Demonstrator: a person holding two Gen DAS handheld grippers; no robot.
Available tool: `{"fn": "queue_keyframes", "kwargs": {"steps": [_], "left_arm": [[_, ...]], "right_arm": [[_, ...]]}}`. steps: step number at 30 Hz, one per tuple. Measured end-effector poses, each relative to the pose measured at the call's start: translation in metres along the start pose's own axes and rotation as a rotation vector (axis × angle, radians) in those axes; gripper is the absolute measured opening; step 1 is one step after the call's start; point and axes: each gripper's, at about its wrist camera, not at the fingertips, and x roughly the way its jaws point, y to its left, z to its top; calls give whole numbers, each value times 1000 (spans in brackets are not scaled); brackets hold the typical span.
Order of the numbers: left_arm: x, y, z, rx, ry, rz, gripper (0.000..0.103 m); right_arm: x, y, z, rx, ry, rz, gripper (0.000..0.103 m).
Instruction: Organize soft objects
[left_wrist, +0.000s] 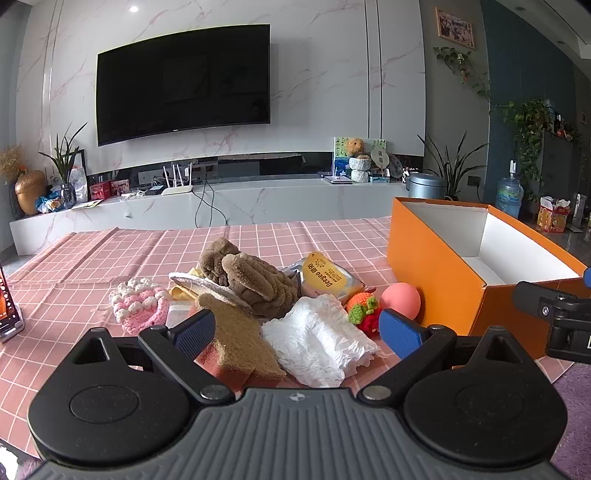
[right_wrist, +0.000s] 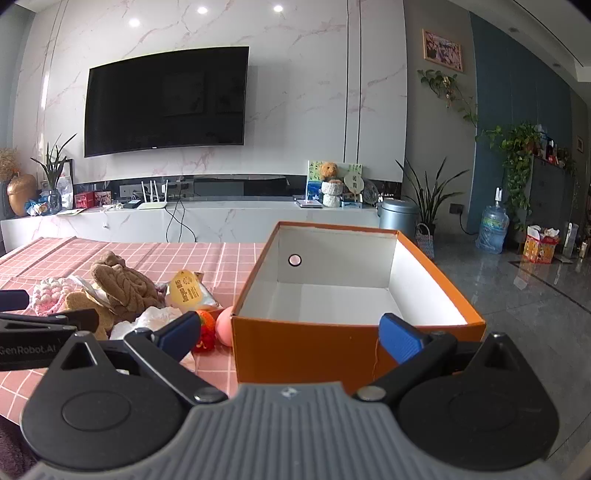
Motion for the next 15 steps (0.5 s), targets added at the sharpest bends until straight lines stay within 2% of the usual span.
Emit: {"fn": "queue_keyframes", "kwargs": {"steps": [15], "left_arm": [[1, 1, -3, -3, 8, 3, 103]], "right_arm": [[9, 1, 0, 5, 39, -15, 101]]}}
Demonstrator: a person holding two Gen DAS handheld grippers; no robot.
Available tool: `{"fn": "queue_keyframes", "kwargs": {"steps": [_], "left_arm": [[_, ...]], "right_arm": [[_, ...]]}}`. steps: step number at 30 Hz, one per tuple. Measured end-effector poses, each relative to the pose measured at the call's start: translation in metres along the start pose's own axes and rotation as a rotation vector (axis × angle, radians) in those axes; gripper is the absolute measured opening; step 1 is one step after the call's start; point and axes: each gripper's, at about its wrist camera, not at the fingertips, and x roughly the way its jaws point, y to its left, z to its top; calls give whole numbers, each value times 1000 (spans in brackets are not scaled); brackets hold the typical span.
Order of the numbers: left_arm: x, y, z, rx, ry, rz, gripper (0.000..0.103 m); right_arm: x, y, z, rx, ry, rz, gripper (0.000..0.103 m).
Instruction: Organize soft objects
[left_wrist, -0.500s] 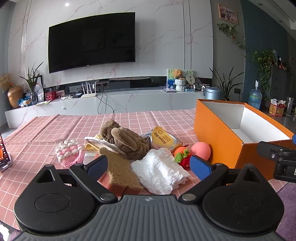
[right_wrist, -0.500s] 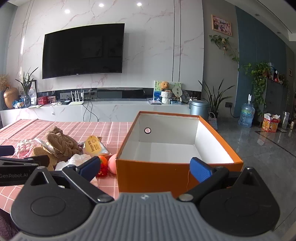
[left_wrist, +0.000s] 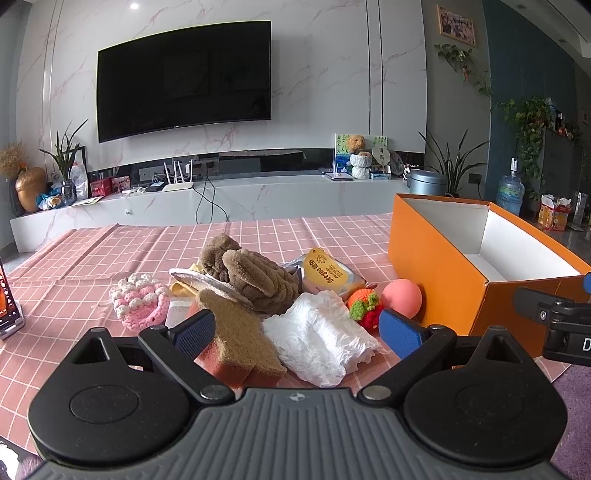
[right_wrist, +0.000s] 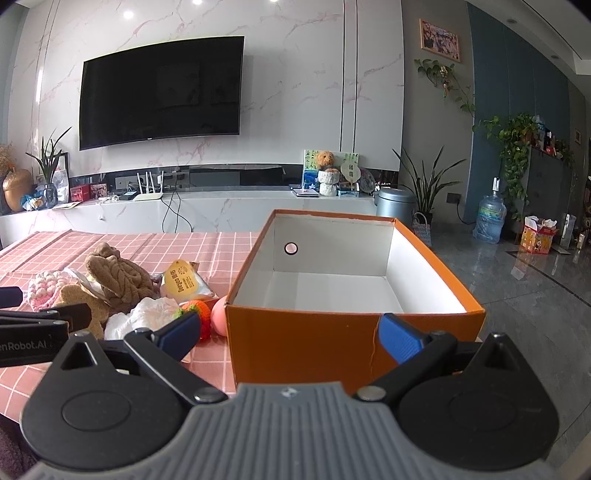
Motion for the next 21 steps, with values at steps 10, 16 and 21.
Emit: {"fn": "queue_keyframes", "kwargs": {"steps": [10, 16, 21], "left_arm": [[1, 0, -1, -2, 5, 0, 103], [2, 1, -3, -3, 11, -2, 103], [2, 0, -1, -6, 16, -9, 103]], "right_arm": [[4, 1, -1, 0, 15, -5, 101], [5, 1, -2, 5, 25, -9, 101], [7, 0, -3, 10, 36, -10, 101]]}}
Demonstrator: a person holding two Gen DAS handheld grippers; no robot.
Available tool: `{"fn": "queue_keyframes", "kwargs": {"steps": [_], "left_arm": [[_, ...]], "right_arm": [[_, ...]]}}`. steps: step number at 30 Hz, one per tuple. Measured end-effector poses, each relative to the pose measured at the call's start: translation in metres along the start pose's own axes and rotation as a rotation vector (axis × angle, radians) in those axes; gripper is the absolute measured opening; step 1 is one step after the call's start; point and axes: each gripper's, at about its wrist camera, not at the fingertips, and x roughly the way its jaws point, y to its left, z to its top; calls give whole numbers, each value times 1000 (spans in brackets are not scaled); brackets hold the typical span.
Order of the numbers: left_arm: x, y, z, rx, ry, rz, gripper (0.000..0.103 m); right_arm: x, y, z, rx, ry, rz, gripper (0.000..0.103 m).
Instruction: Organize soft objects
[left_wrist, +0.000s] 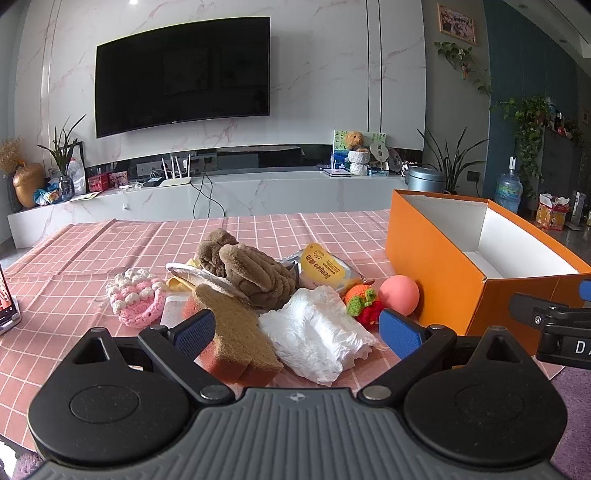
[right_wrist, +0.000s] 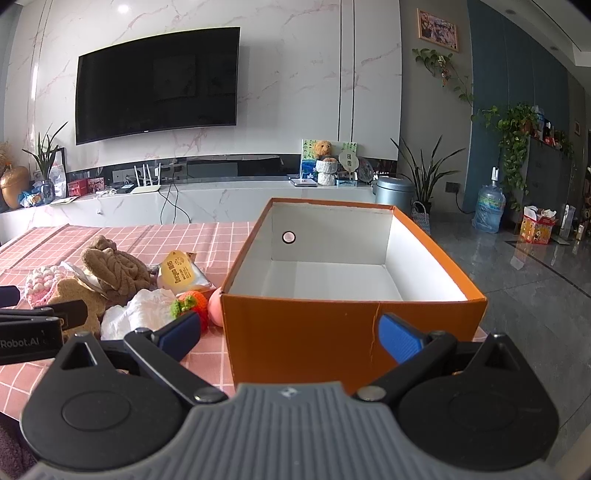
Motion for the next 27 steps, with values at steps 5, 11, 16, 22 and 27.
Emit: {"fn": "queue_keyframes", "kwargs": {"steps": [5, 11, 16, 22, 27], "left_arm": [[0, 0, 1, -3, 6, -1, 103], [0, -1, 0, -1, 9, -3, 103], [0, -1, 0, -1, 10, -3, 103], [0, -2, 0, -1, 13, -7, 103], [0, -2, 0, -1, 13, -6, 103]], "right_arm": [[1, 0, -1, 1, 2, -2, 101], [0, -1, -2, 4, 2, -11, 101], [0, -2, -2, 6, 5, -17, 101], [1, -2, -2, 5, 8, -20, 101], [1, -1, -1, 4, 13, -18, 101]]}}
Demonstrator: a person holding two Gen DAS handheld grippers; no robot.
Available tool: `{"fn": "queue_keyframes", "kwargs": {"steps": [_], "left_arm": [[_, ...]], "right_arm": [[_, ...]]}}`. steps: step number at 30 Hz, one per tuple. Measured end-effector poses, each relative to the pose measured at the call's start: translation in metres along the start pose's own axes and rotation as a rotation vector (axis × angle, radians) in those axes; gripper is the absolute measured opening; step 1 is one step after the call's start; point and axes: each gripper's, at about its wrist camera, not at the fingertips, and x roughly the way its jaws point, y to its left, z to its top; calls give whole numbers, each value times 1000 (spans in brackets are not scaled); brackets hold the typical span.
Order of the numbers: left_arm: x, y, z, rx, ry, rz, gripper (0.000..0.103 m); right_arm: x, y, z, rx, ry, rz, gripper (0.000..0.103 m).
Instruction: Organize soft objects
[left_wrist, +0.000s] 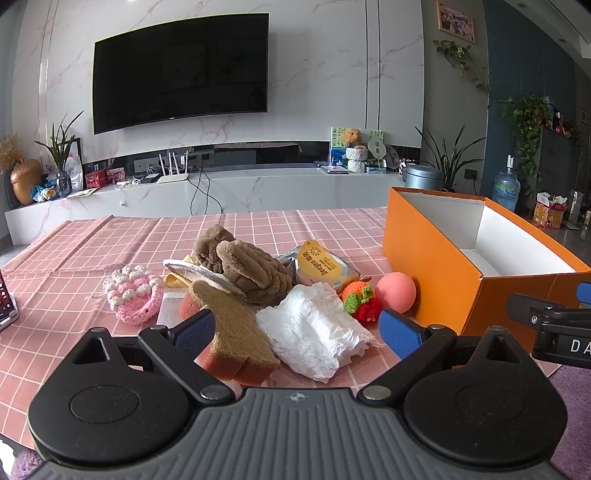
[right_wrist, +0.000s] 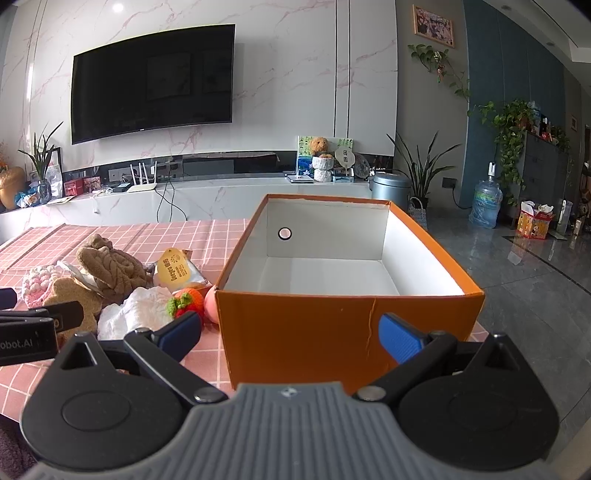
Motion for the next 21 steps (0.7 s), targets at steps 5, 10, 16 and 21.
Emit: {"fn": "queue_keyframes", "kwargs": {"steps": [5, 10, 16, 21], "left_arm": [[0, -1, 0, 1, 3, -4, 103], [0, -2, 0, 2, 4, -7, 103], [0, -2, 0, 2, 4, -9, 103], [0, -2, 0, 6, 4, -20, 103]], "right_arm": [[0, 0, 0, 1, 1, -2, 101], [1, 1, -1, 1, 10, 0, 101], [2, 0, -1, 3, 13, -3, 101], [1, 2, -1, -13, 11, 4, 101]]}}
